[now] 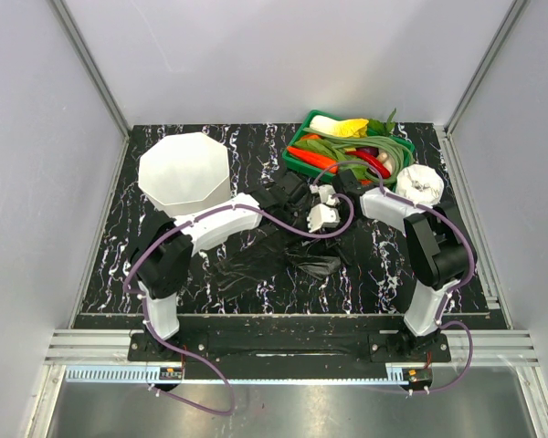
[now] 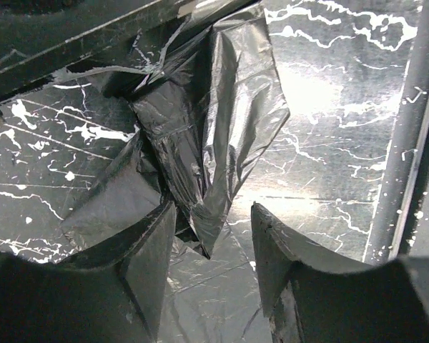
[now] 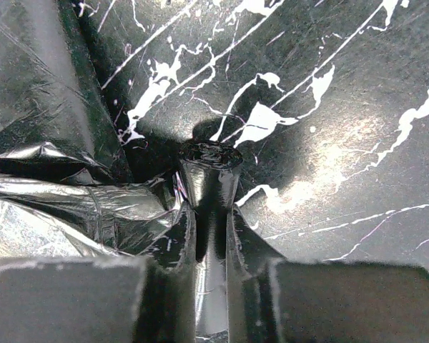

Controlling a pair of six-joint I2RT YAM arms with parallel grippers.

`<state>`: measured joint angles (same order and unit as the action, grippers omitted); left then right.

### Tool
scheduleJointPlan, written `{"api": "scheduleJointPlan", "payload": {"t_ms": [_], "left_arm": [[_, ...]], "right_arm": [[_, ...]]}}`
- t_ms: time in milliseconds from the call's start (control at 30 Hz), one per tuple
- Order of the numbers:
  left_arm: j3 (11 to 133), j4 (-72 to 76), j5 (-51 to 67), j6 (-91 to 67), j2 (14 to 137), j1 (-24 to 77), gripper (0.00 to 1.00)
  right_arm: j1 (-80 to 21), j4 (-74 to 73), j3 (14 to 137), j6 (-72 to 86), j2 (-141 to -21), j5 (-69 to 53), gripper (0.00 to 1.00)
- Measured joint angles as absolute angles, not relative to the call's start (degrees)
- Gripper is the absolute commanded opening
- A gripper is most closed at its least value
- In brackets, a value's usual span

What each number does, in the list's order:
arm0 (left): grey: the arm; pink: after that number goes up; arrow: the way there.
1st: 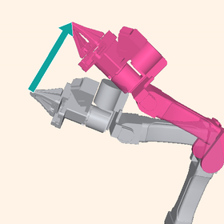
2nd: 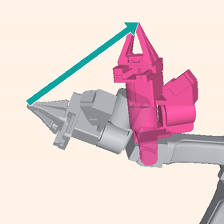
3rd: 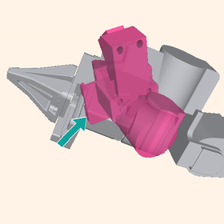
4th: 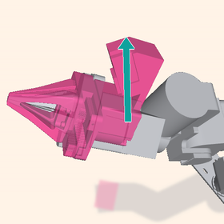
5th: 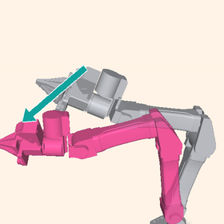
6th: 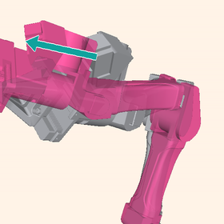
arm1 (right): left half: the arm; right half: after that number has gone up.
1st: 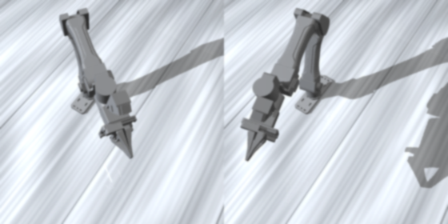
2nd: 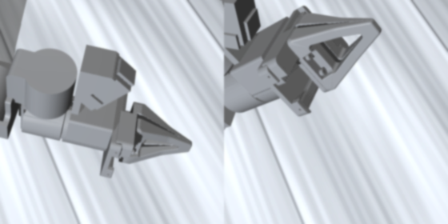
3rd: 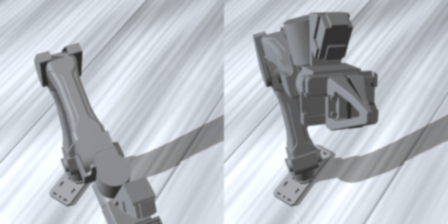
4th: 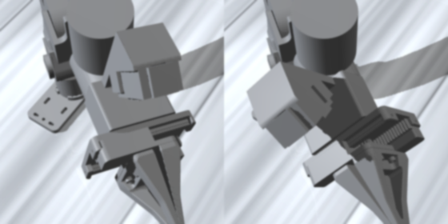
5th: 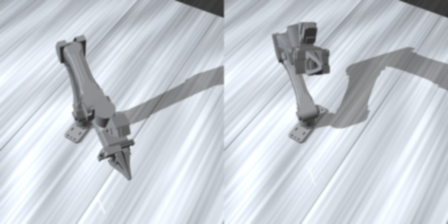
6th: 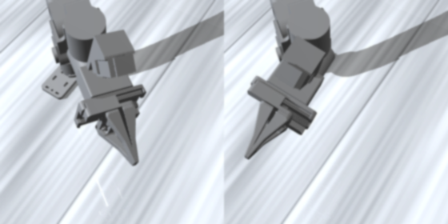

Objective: Put the trash bags into the trash bin
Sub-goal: Pick up the trash bag from the center of the board, then tear the trash bag at the center of the board.

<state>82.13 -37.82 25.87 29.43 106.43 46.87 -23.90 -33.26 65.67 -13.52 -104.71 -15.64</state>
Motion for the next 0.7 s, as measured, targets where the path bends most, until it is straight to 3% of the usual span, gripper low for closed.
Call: {"api": "scheduleJointPlan", "payload": {"t_ms": [100,500,700], "left_arm": [[82.1,-37.9,28.4,29.4,106.1,46.0,0.53],[82.1,-34.6,41.8,24.7,99.2,37.8,0.61],[82.3,-28.9,44.8,16.6,98.6,37.8,0.71]], "right_arm": [[-23.9,-33.3,65.7,-13.2,-104.5,-15.4,0.02],[-17.1,-35.6,68.2,-13.0,-95.2,-17.1,0.02],[-16.5,-35.6,71.4,-13.0,-87.5,-20.3,0.02]]}}
